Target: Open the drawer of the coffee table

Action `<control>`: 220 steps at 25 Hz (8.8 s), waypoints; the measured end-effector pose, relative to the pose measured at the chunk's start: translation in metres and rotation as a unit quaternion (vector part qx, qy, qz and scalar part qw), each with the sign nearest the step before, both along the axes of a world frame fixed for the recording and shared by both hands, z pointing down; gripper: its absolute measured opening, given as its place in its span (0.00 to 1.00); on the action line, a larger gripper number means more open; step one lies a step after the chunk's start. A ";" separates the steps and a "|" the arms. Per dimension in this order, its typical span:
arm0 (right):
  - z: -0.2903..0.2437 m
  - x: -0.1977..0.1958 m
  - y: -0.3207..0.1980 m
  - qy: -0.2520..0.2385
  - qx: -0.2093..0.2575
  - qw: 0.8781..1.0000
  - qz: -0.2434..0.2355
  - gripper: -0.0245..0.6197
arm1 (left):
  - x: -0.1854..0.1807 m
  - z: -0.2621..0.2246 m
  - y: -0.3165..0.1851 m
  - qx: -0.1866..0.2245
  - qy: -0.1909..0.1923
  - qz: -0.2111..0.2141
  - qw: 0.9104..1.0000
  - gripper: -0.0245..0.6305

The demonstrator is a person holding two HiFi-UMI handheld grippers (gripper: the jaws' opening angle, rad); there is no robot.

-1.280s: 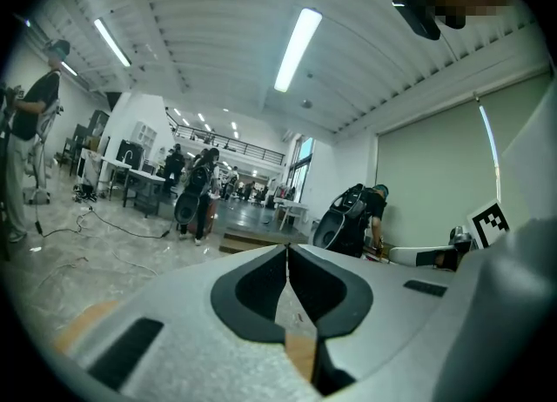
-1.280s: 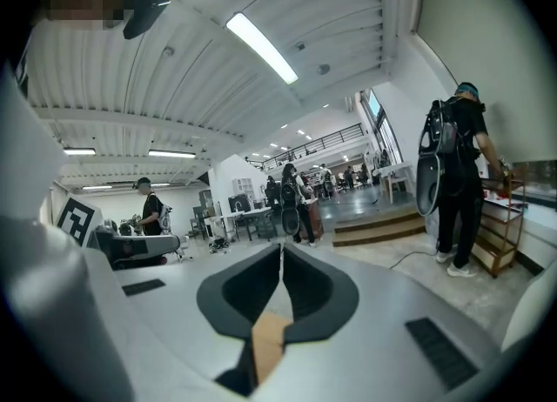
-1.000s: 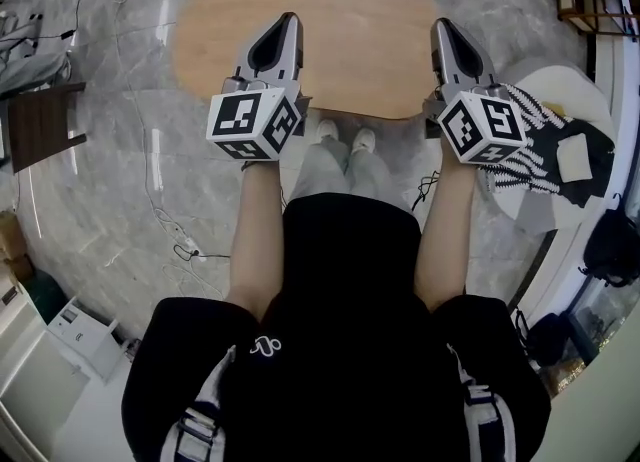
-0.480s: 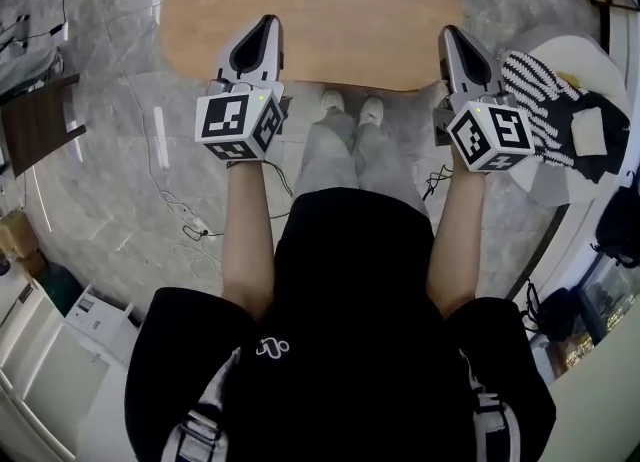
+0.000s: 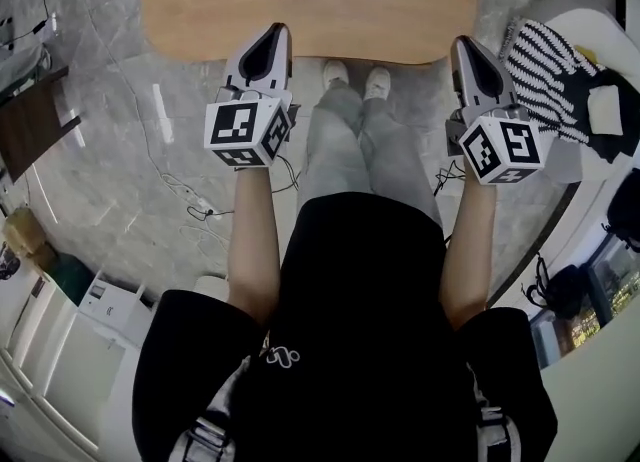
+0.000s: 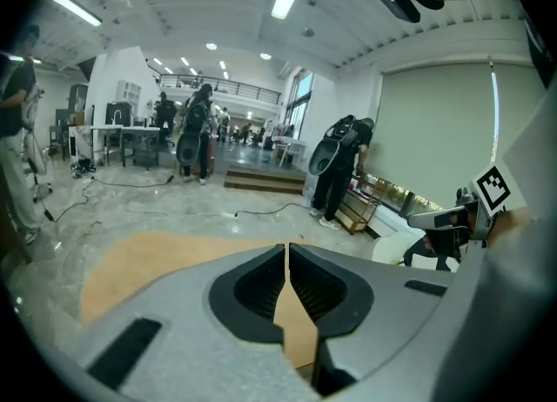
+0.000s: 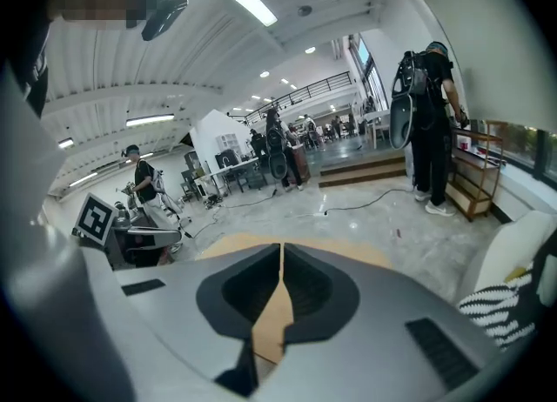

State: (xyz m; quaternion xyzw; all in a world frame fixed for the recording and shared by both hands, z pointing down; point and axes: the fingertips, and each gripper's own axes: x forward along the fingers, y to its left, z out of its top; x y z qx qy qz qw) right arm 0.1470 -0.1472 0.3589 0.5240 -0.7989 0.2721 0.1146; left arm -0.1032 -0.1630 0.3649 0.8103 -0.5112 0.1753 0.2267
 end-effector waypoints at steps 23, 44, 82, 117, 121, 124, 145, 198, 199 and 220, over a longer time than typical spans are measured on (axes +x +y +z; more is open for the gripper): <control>0.204 0.006 0.090 0.022 -0.154 0.988 0.014 0.06 | -0.014 0.206 0.085 -0.153 -0.049 0.028 0.987 0.06; 0.334 0.015 0.138 0.107 -0.226 0.966 -0.058 0.06 | -0.048 0.349 0.127 -0.247 -0.097 0.020 0.964 0.11; 0.436 0.045 0.117 0.285 -0.250 0.896 -0.229 0.27 | -0.057 0.447 0.106 -0.302 -0.164 0.026 0.939 0.28; 0.432 0.039 0.159 0.309 -0.287 0.872 -0.249 0.26 | -0.062 0.436 0.152 -0.346 -0.168 0.056 0.921 0.26; 0.431 0.037 0.181 0.307 -0.300 0.863 -0.265 0.25 | -0.064 0.435 0.174 -0.359 -0.171 0.062 0.915 0.26; 0.428 0.034 0.196 0.304 -0.308 0.860 -0.270 0.25 | -0.066 0.432 0.188 -0.366 -0.173 0.067 0.912 0.25; 0.428 0.021 0.293 0.286 -0.372 0.826 -0.312 0.25 | -0.082 0.432 0.282 -0.432 -0.197 0.083 0.876 0.24; 0.434 0.017 0.283 0.220 -0.442 0.855 -0.158 0.19 | -0.092 0.421 0.269 -0.459 -0.187 -0.017 0.869 0.10; 0.430 0.015 0.278 0.214 -0.441 0.859 -0.148 0.17 | -0.091 0.415 0.262 -0.454 -0.179 -0.024 0.873 0.07; 0.291 -0.024 0.152 0.066 -0.321 0.943 -0.060 0.06 | -0.018 0.254 0.126 -0.313 -0.072 -0.051 0.946 0.05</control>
